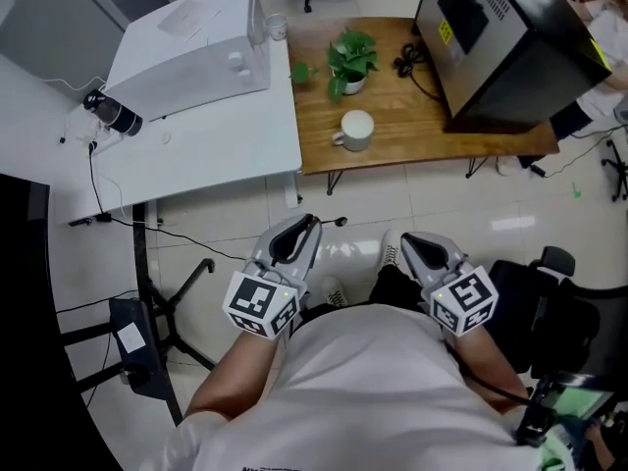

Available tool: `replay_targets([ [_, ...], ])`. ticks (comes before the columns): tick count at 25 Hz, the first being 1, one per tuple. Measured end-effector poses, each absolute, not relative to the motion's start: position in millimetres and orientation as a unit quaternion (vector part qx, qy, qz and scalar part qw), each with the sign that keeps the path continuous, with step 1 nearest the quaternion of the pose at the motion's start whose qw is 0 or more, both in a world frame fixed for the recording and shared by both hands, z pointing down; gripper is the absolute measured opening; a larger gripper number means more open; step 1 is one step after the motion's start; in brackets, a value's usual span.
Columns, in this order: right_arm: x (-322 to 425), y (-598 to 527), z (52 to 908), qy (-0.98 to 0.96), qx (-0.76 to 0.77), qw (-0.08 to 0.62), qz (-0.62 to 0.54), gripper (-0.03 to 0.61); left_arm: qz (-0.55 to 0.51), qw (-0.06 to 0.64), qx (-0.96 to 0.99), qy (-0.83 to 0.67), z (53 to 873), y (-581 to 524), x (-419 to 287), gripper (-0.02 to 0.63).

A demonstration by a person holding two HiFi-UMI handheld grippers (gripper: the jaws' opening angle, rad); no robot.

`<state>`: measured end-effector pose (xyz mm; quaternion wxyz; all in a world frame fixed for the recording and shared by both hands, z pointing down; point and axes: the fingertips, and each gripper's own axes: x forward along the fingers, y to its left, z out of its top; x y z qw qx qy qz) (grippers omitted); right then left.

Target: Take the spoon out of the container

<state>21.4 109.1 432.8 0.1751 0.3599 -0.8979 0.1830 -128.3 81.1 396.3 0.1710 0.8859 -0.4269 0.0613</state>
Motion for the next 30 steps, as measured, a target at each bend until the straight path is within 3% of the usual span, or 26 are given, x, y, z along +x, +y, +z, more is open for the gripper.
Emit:
replay_targets([
  [30,61,117,430,-0.911,0.315,0.177,0.2,0.006,0.048,0.164,0.874,-0.456,379,87,-79,0.054],
])
